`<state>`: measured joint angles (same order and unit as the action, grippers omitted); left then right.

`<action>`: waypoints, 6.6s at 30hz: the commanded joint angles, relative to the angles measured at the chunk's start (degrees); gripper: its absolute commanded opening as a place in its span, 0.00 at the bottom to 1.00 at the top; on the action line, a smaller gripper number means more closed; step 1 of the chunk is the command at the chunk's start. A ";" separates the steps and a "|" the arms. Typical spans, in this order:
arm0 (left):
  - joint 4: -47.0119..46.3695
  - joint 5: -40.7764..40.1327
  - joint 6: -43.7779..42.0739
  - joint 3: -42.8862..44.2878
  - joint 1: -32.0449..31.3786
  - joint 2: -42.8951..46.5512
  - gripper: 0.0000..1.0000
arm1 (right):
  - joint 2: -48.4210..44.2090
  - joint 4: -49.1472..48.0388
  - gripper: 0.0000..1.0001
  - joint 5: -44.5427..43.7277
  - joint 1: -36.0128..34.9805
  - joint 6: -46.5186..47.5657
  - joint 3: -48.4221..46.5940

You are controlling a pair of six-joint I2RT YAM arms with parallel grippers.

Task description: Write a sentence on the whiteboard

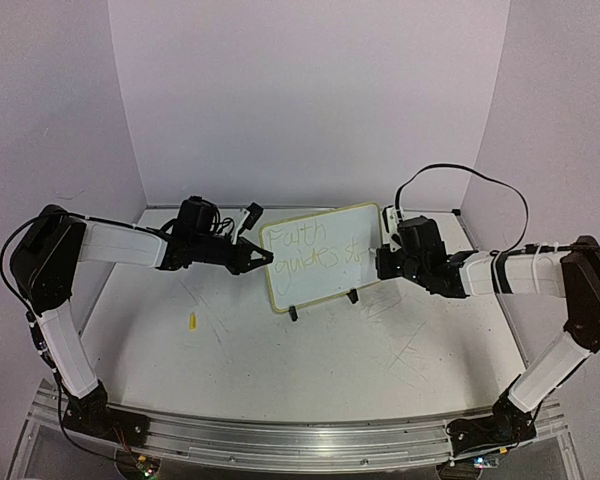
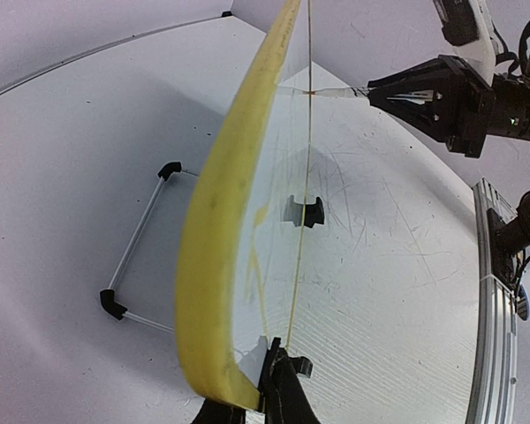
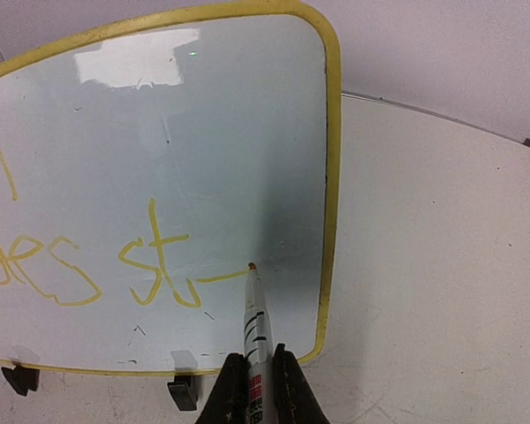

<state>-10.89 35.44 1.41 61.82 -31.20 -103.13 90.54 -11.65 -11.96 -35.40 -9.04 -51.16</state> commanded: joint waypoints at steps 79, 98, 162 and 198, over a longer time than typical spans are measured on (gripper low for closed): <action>4.68 -13.08 -6.33 0.17 1.58 -0.18 0.00 | 0.20 -2.74 0.00 -0.44 0.21 1.01 -3.34; 4.66 -13.16 -6.34 0.34 1.56 -0.15 0.00 | -0.82 0.08 0.00 0.77 0.15 -1.50 1.39; 4.84 -13.03 -6.38 0.18 1.58 -0.05 0.00 | 2.30 -2.18 0.00 2.12 1.12 -3.11 1.73; 5.02 -12.99 -6.43 0.68 1.57 -0.63 0.00 | -0.63 -2.04 0.00 1.60 2.06 -1.33 -3.35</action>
<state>-10.46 35.40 1.32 61.93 -31.20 -103.11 89.09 -12.45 -8.76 -33.97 -11.42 -52.19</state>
